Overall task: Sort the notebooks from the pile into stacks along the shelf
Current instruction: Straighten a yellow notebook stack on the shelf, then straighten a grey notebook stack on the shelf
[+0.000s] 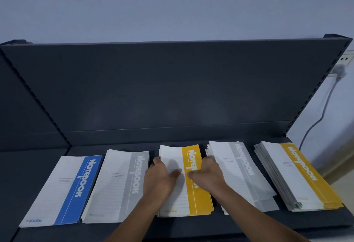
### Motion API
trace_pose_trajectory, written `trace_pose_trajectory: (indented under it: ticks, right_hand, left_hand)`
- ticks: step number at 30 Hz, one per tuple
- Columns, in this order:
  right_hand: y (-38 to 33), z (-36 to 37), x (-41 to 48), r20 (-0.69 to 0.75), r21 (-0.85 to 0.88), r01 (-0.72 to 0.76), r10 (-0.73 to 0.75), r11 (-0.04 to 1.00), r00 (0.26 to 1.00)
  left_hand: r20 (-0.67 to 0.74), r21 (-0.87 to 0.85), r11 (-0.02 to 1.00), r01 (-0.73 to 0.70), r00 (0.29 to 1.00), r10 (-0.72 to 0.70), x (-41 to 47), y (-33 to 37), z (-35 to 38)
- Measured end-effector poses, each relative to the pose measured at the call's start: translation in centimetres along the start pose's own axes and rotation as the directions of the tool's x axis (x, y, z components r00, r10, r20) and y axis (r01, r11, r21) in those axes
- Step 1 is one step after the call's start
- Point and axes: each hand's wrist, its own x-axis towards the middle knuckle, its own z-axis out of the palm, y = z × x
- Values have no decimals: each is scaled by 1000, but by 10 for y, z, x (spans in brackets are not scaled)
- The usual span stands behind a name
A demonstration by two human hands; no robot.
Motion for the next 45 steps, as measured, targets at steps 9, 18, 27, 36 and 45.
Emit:
trace_pose_trajectory:
  ticks: [9,18,27,36,45]
  right_hand:
    - [-2,-12,-15,-208,-266,147,-206,953,956]
    - [81,-116,2,-228,-115,-100,72,988,971]
    - [124,-130,19,-42,48,-47,49,998,998]
    - [128,-132,11,46,-37,51,-49,998,998]
    - [125,-149,9,122,329,-28,-13,944,993]
  left_hand:
    - [-162,321,920,-225,944,287,-13,20,-2]
    - [124,-236,920,-314,929,349,-27,89,40]
    - [171,-138,990,-25,984,48,-41,137,102]
    - [202,-157,939,306,941,-272,-19,158,99]
    - [307,-616,777,132,948,82,-36,150,75]
